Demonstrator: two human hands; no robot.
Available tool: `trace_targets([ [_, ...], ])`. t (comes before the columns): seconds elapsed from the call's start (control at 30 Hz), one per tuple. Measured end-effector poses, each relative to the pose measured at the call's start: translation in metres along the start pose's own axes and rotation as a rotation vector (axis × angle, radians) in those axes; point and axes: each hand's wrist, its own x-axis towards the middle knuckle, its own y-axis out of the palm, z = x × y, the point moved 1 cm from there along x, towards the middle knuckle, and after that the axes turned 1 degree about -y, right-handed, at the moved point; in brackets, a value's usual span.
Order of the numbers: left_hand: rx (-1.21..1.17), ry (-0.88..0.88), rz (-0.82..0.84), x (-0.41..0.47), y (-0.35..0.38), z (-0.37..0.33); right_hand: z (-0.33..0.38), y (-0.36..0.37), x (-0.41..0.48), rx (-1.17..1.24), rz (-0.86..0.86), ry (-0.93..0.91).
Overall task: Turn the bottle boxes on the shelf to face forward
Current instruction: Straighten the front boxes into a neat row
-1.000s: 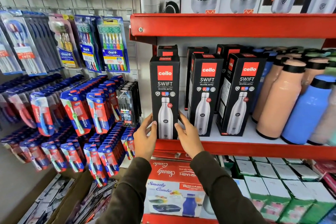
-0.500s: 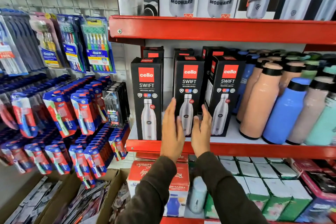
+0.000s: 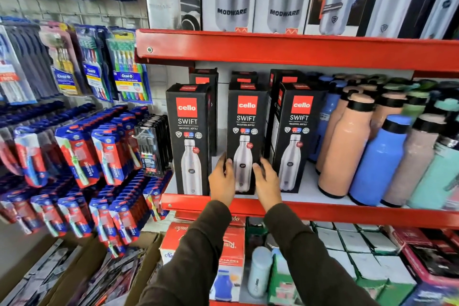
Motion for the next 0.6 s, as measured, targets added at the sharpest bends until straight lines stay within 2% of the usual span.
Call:
trace_targets([
  [0.33,-0.027,0.078,0.024,-0.028,-0.017,0.003,0.002,-0.012,-0.034,0.041,0.022,-0.068],
  [0.6,-0.038,0.054,0.013,-0.035,-0.015,-0.002,0.007,-0.015,-0.038,0.031,-0.014,-0.085],
])
